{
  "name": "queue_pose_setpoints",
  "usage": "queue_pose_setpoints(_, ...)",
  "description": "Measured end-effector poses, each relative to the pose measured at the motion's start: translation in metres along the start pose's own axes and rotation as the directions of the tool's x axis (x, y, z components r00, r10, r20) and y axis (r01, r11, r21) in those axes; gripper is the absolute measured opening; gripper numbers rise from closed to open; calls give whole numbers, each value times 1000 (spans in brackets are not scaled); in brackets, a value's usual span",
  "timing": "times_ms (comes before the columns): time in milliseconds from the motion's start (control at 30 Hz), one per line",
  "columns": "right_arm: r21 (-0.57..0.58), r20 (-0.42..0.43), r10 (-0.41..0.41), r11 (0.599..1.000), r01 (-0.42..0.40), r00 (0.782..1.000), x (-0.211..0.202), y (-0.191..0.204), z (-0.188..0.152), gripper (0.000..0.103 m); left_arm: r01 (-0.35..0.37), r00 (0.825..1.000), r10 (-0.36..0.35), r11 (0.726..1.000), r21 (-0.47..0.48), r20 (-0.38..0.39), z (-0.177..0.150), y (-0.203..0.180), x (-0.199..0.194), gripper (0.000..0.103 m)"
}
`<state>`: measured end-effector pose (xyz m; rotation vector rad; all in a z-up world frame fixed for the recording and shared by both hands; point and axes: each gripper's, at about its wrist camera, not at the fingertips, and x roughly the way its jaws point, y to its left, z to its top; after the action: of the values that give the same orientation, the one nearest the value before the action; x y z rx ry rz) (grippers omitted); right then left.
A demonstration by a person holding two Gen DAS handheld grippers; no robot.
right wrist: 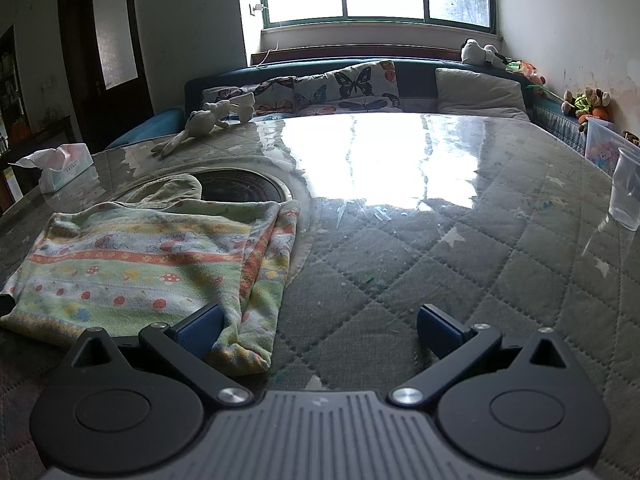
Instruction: Fold clothes
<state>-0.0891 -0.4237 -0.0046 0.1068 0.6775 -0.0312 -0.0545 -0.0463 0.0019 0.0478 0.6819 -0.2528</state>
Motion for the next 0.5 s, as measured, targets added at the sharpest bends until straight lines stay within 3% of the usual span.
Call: queue_pose_setpoints(500,-3,-1,-3,1000,3,1000,1,2,0,103,-25,999,24,999,-33,-21,1,-3,-6,103)
